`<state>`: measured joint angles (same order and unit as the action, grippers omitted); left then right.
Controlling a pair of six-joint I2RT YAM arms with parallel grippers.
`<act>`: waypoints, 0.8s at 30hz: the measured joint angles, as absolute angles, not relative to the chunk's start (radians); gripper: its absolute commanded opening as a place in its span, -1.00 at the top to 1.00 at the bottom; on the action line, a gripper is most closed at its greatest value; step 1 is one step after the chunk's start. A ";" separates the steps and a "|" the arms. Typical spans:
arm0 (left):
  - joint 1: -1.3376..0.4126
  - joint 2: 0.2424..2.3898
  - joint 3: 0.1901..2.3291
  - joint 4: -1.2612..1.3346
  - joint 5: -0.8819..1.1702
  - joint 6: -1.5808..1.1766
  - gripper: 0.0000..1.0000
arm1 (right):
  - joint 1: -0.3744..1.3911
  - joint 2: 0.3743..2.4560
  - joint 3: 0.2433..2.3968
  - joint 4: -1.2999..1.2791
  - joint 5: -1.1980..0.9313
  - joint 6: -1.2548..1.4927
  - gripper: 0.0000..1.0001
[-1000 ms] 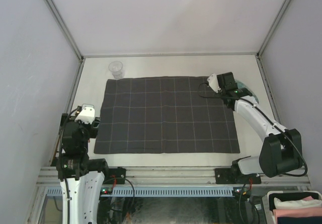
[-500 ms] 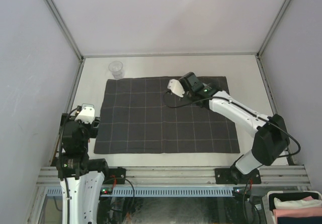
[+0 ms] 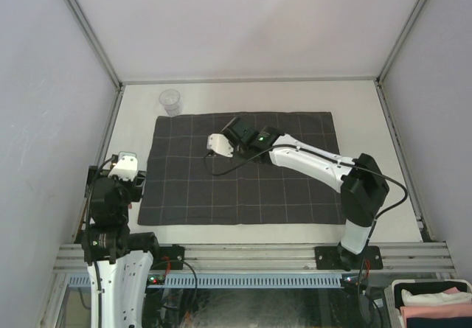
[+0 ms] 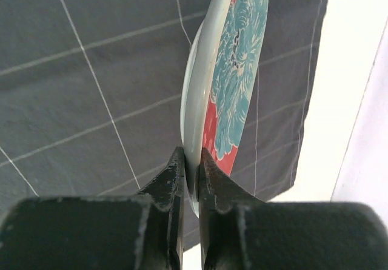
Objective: Set the dinner table for one person
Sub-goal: Place the plate on the napkin.
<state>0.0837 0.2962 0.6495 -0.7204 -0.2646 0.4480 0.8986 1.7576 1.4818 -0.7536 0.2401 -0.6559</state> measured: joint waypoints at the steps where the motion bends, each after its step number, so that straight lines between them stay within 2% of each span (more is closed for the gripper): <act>1: 0.084 0.296 0.651 -0.720 -0.267 0.448 -1.00 | 0.910 1.772 1.494 -0.754 0.236 -0.654 1.00; 17: 0.084 0.293 0.655 -0.725 -0.294 0.456 -1.00 | 0.950 1.852 1.534 -0.742 0.216 -0.635 1.00; 24: 0.084 0.290 0.655 -0.725 -0.295 0.456 -1.00 | 0.954 1.849 1.465 -0.684 0.215 -0.624 1.00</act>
